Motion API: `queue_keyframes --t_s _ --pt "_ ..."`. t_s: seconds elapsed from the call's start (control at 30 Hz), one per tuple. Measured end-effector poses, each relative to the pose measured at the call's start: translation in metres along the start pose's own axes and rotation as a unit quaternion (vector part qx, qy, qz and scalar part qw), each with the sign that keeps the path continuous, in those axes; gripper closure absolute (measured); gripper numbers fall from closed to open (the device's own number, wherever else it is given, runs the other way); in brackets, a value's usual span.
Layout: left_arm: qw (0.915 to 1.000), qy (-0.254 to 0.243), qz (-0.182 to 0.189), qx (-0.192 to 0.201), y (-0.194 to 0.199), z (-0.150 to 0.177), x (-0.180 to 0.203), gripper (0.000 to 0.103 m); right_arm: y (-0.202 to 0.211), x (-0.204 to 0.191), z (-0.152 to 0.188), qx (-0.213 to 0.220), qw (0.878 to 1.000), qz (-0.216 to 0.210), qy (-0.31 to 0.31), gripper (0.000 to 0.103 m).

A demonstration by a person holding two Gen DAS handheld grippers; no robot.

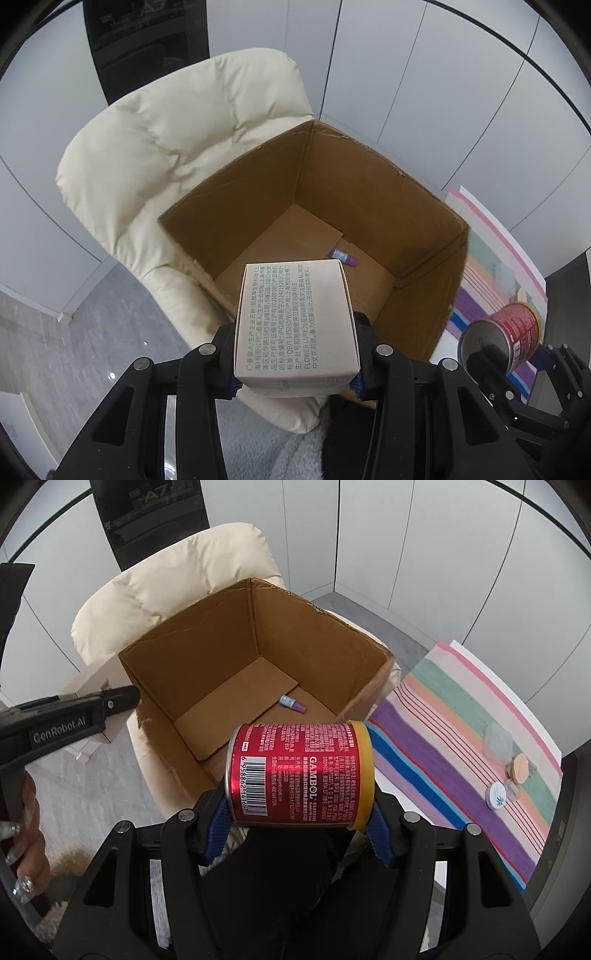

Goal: Organize objects
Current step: 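Carry the red can and beige box with both tools over the cardboard box, then open both tools to drop the red can and beige box into the box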

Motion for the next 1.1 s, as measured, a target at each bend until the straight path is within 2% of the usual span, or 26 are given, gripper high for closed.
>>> queue_keyframes --t_s 0.17,0.3,0.4,0.43,0.47,0.5,0.53,0.67,0.77,0.9,1.1 --pt "0.9993 -0.009 -0.035 0.013 -0.022 -0.022 0.004 0.059 -0.026 0.001 -0.025 -0.004 1.000 -0.002 0.007 0.038" --pt "0.9995 0.000 -0.032 0.007 -0.035 -0.038 0.004 0.059 -0.051 0.004 -0.043 -0.008 1.000 -0.001 0.007 0.038" --pt "0.9992 0.011 -0.033 0.021 -0.037 -0.047 0.001 0.054 -0.069 0.007 -0.054 -0.014 1.000 0.004 0.004 0.038" --pt "0.9989 0.016 -0.036 0.026 -0.038 -0.049 -0.002 0.039 -0.073 0.008 -0.056 -0.015 1.000 0.006 -0.001 0.038" --pt "0.9987 0.017 -0.039 0.027 -0.038 -0.050 -0.005 0.018 -0.077 0.010 -0.058 -0.013 1.000 0.008 -0.008 0.028" --pt "0.9985 0.017 -0.042 0.032 -0.038 -0.052 -0.008 0.009 -0.080 0.010 -0.060 -0.014 1.000 0.007 -0.012 0.020" --pt "0.9979 0.019 -0.045 0.043 -0.037 -0.053 -0.012 0.002 -0.082 0.009 -0.061 -0.013 1.000 0.005 -0.012 0.008" --pt "0.9980 0.022 -0.034 0.048 -0.036 -0.056 -0.017 0.003 -0.083 0.007 -0.065 0.007 1.000 0.017 -0.008 0.006" --pt "0.9988 0.034 -0.006 0.036 -0.038 -0.054 -0.019 0.003 -0.084 0.008 -0.064 0.008 1.000 0.022 -0.018 0.006" --pt "0.9987 0.032 -0.011 0.039 -0.037 -0.054 -0.019 0.003 -0.088 0.008 -0.061 0.000 1.000 0.012 -0.028 0.006" --pt "0.9991 0.030 0.002 0.030 -0.034 -0.050 -0.015 0.004 -0.079 0.012 -0.056 -0.002 0.999 0.019 -0.027 0.005"
Point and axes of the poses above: each gripper's, at about its wrist camera, not at the fingertips, and y roughly against the way its jaws point, x to its right, z to its underside, the point moved 9 cm from there along -y, roughly the way its jaws point, and after that the axes turned 12 degrees about y, right-handed, at the moved point
